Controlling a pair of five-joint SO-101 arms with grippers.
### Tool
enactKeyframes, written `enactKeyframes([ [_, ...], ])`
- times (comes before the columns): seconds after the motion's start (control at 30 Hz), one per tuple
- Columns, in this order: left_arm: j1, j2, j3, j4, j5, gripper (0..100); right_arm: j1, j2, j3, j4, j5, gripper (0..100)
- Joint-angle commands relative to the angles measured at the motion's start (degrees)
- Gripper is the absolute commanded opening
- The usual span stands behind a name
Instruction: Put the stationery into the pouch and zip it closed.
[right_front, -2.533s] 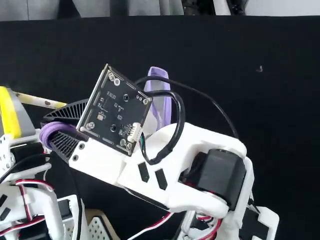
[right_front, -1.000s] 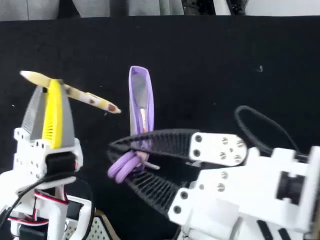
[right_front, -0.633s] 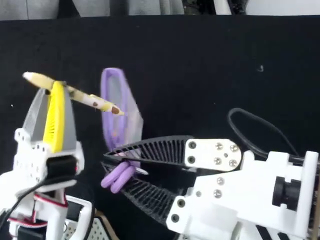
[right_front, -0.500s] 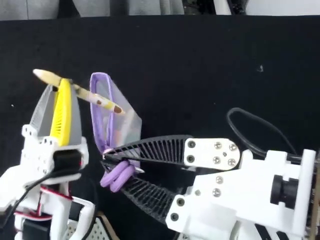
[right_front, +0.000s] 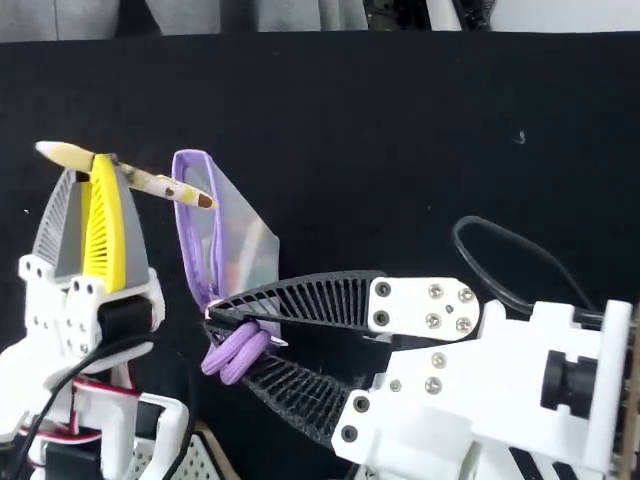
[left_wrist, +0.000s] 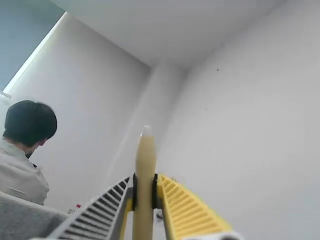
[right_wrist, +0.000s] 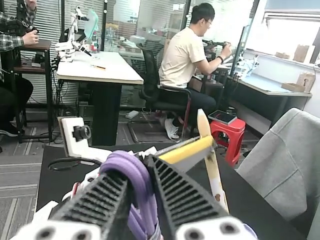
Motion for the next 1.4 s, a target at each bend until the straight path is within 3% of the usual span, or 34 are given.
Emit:
enactKeyframes([
  [0.0,-0.66,0.00,-3.21,-0.70,-0.62,3,-0.53,0.04,-0.04,-1.32,-0.44,1.1],
  [0.3,-1.19,-0.26,-4.35,12.22,-0.97,3,-0.53,0.04,-0.04,-1.23,-0.35,1.1],
  [0.5,-1.19,-0.18,-9.27,13.10,-1.76,3,-0.53,0.04,-0.04,-1.23,-0.35,1.1],
  [0.7,-1.19,-0.09,0.66,15.91,-10.46,3,-0.53,0.04,-0.04,-1.14,-0.35,1.1],
  [0.97,-0.66,-0.09,6.11,16.26,-12.57,4,-0.53,0.04,-0.04,-1.14,-0.35,1.1],
  [1.07,-0.57,-0.09,6.81,16.35,-12.40,11,-0.53,0.04,-0.04,-1.14,-0.26,1.1],
  [1.17,-0.57,-0.09,5.14,17.93,-12.40,17,-0.53,0.04,-0.04,-1.14,-0.09,1.1],
  [1.37,4.62,0.00,-8.57,27.43,-12.84,17,-0.44,0.04,-0.04,-1.14,0.00,1.1],
])
